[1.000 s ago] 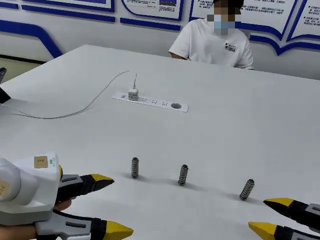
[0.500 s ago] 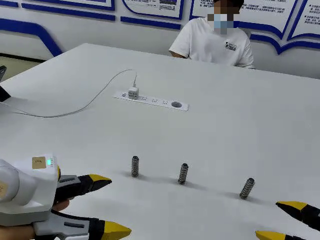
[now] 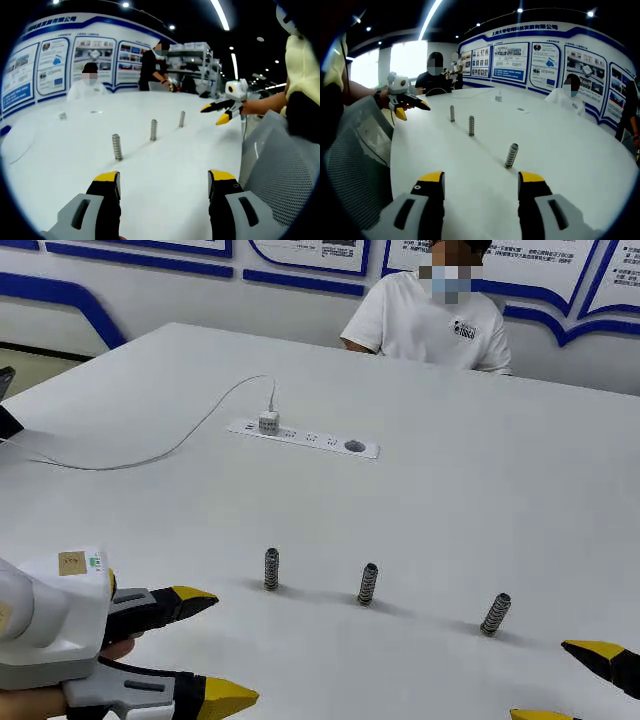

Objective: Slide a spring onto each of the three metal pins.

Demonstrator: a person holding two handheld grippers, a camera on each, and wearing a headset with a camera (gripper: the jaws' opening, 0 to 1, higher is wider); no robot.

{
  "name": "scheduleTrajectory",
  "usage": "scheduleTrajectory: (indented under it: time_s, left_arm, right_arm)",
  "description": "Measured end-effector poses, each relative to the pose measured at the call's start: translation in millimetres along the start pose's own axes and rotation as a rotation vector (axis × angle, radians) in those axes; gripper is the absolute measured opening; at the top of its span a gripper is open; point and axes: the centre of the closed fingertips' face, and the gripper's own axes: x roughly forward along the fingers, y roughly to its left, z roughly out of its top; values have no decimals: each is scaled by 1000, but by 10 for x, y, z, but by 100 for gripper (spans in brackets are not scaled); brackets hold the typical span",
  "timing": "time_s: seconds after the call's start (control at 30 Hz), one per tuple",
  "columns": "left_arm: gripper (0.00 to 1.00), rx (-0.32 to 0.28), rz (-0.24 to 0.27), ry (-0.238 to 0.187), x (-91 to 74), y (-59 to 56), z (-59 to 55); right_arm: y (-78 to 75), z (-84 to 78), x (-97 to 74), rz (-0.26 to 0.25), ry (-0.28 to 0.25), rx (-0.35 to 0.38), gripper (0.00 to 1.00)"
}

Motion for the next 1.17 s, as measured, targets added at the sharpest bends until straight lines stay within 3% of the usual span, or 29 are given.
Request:
scheduleTrajectory:
  time_s: [0.47, 1.17]
  left_arm:
    - [73, -19, 39, -5, -75, 68, -42]
    - [73, -33, 78, -21, -119, 169, -12]
  right_arm:
    - [-6, 9, 10, 0, -8, -1, 62]
    - [-79, 66, -5, -19, -13, -3, 62]
